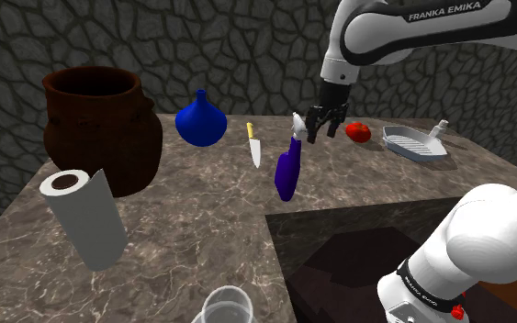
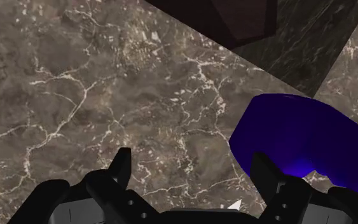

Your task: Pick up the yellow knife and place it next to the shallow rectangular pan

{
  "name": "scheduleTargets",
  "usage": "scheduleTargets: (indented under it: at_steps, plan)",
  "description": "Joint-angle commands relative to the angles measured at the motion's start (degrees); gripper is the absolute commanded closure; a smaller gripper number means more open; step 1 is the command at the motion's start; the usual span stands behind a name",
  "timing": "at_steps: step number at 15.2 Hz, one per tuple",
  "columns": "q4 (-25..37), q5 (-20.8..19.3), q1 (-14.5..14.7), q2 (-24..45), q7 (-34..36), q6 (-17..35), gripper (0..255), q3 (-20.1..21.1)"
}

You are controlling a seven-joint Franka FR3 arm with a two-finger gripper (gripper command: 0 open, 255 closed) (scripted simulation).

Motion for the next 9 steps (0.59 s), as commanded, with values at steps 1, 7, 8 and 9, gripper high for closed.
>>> scheduleTargets:
  at_steps: [1,7,8,9]
  plan:
    - [2.0,0.0,0.0,4.2,0.5,3.1,0,0.3]
    - [9.5,-0.5,-0.1,16.6,1.6,10.2,0,0.7]
    - [11.0,-0.6,-0.1,18.6,1.8,11.1,0,0.7]
    - [12.6,-0.7,-0.1,20.7,2.1,12.0,0,0.7]
